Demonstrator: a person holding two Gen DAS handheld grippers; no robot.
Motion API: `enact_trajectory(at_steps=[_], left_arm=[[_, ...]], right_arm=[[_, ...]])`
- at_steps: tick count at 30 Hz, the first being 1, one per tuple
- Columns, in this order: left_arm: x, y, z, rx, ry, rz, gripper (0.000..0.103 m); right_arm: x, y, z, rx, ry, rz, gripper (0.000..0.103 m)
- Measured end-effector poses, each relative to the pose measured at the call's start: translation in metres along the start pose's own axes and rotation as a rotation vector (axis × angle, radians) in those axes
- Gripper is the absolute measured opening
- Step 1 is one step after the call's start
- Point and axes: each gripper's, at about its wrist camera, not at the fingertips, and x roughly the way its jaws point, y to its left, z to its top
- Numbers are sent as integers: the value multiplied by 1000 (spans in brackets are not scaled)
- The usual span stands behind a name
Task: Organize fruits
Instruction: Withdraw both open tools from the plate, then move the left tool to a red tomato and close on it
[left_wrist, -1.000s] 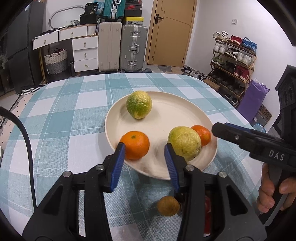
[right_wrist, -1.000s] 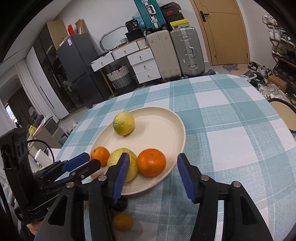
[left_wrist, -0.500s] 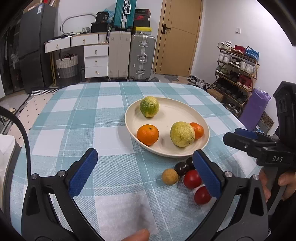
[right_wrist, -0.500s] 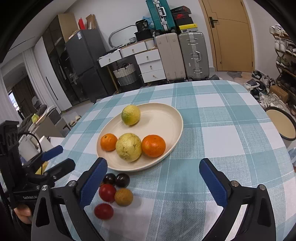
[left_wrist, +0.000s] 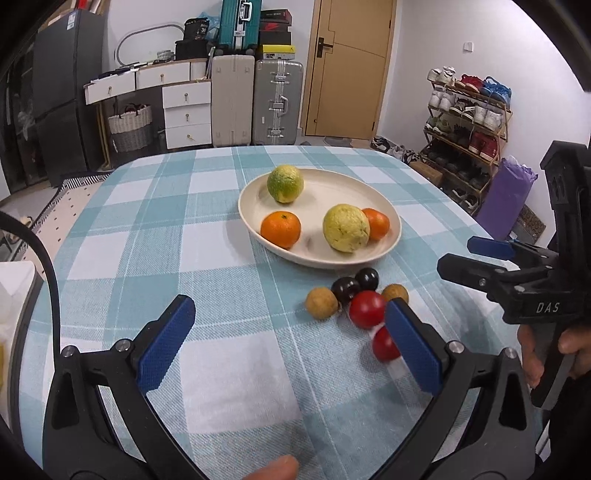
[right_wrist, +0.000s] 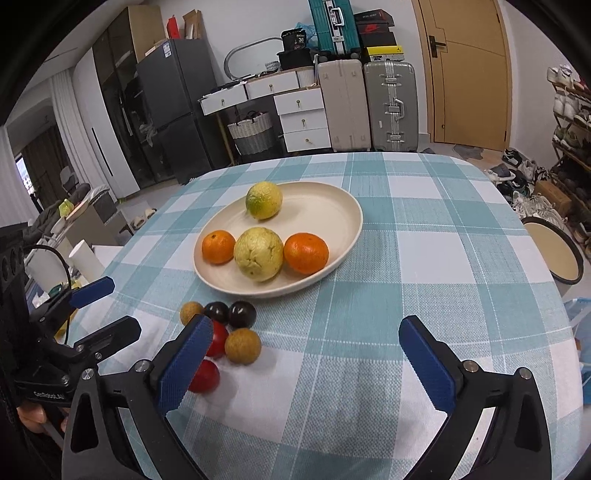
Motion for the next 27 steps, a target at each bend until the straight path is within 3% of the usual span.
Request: enact_trajectory(at_steps=[10,27], left_arm=[[5,-22,-11,19,42,-44,102],[27,-46,-20,83,118,-57,103]], right_arm=[[-12,-2,-21,5,7,-32,103],[-8,-10,-35,13,35,-14,103]])
